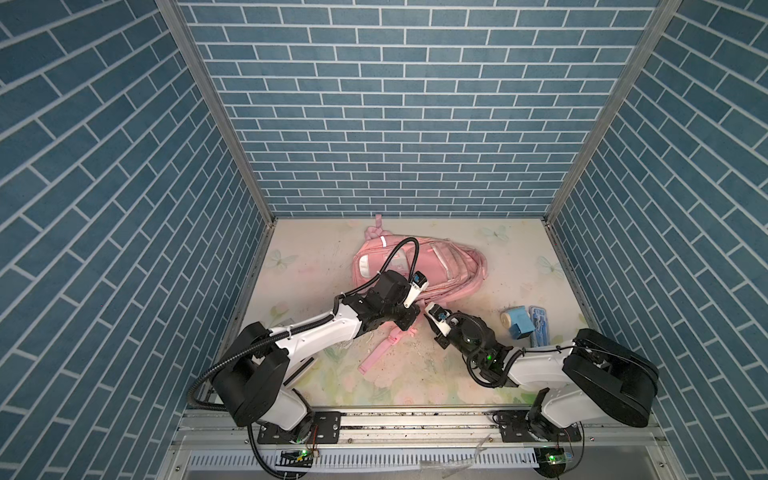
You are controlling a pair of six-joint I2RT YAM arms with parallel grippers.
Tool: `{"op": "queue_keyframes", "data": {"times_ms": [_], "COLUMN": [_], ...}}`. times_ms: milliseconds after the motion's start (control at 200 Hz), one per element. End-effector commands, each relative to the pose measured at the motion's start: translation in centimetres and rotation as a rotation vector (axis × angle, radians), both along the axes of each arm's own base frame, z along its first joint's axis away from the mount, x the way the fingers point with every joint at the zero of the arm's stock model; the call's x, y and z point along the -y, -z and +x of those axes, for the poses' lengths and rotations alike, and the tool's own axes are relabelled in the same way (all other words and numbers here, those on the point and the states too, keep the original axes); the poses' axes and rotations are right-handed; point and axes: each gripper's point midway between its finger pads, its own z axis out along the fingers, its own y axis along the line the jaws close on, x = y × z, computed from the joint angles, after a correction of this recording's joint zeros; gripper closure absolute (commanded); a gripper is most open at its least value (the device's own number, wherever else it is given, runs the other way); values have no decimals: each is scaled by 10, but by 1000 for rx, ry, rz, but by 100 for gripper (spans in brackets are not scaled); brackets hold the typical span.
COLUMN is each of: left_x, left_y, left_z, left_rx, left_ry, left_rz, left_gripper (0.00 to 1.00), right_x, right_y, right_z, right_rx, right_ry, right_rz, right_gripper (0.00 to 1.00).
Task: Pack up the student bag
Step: 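Grasp the metal zipper pull with the right gripper while the left holds the bag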
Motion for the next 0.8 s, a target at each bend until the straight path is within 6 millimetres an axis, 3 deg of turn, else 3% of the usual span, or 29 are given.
{"op": "queue_keyframes", "data": {"times_ms": [0, 590, 795], "left_x": [19, 19, 9], "left_y": [-40, -37, -32], "left_z": [7, 6, 6], "left_rx": [87, 77, 85], "left_ry": [22, 28, 16], "left_rz": [-134, -118, -63], "left_gripper": [100, 100, 100], "right_x": [-5, -1, 1], "right_y": [-13, -17, -16], "right_z": [6, 7, 8], "right_rx": [36, 28, 8], "right_ry": [17, 43, 58], "right_rz": [37, 70, 69], "right_gripper": [70, 92, 100]}}
